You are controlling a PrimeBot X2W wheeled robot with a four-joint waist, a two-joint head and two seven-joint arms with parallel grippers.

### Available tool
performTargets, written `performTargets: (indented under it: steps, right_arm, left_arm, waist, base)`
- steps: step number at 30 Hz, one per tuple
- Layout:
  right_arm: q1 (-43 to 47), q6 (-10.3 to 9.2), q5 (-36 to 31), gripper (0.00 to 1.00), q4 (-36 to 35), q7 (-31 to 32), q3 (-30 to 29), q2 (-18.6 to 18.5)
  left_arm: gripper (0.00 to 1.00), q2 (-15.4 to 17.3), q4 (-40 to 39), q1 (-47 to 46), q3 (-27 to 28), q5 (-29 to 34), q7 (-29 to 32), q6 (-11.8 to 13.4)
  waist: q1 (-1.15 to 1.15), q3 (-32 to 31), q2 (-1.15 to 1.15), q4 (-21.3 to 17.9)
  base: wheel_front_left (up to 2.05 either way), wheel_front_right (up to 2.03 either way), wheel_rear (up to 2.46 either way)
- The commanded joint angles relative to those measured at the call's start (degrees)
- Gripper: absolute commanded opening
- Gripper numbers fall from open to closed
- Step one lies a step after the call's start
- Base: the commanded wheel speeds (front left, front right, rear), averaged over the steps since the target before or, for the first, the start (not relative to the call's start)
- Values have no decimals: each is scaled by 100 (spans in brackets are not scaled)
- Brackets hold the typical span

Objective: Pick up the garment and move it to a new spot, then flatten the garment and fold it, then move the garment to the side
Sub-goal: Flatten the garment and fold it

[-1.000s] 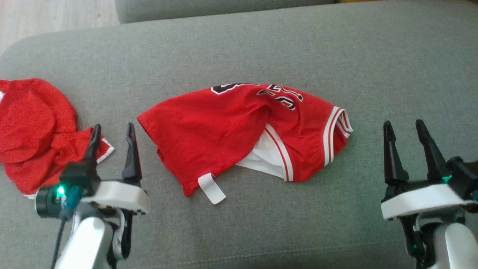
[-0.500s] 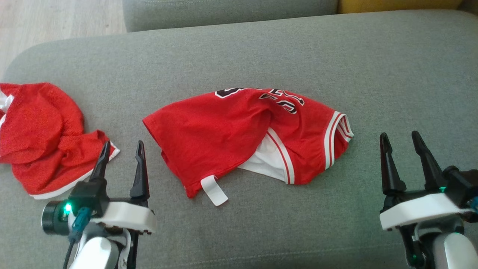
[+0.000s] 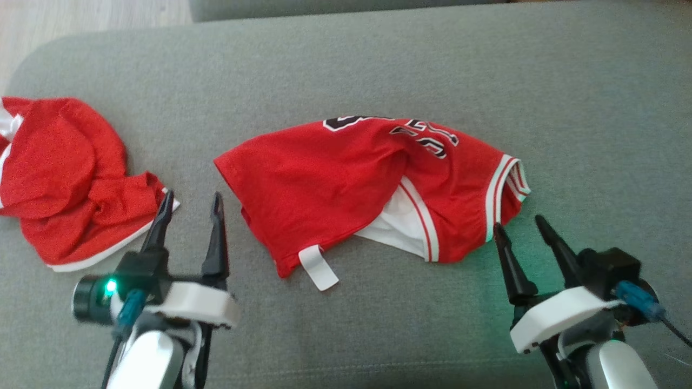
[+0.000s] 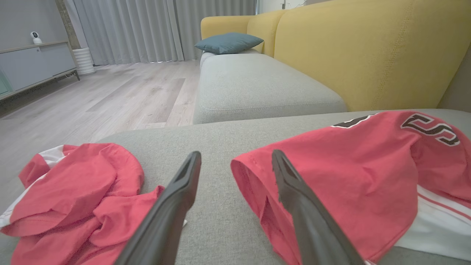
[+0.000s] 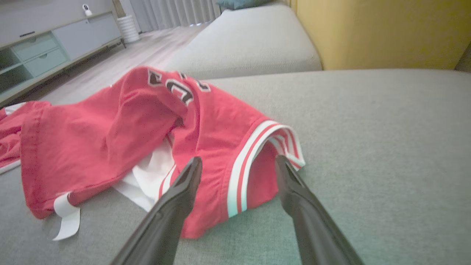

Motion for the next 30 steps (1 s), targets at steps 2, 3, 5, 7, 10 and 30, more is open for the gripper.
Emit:
performTargets:
  steps: [2, 3, 5, 7, 10, 30]
  right_arm:
    - [-369, 23, 92, 100, 49, -4, 204, -184]
    - [-431, 23, 114, 100, 162, -19, 231, -224]
    - [-596, 23, 206, 100, 470, -46, 313, -314]
    - [-679, 23, 347, 100, 639, 9, 450, -371]
    - [-756, 23, 685, 24, 785, 165, 712, -468]
    - [-966, 23, 1347, 0, -471, -54, 81, -1430]
  left_arm:
    - [100, 27, -184, -383, 145, 57, -20, -17]
    - [100, 8, -177, -422, 132, 63, -25, -22]
    - [100, -48, -139, -510, 97, 77, -39, -34]
    - [100, -75, -105, -544, 86, 81, -48, -41]
    - [100, -106, -57, -571, 80, 84, -60, -49]
    - [100, -149, 17, -655, 107, 136, -85, -92]
  waist:
    - [0, 145, 0, 106]
    - [0, 180, 0, 128]
    - [0, 256, 0, 181]
    - [0, 285, 0, 198]
    - [0, 311, 0, 201]
    - [0, 311, 0, -30]
  base:
    - [0, 0, 0]
    - [0, 0, 0]
    - [0, 0, 0]
    - [0, 0, 0]
    - [0, 0, 0]
    - [0, 0, 0]
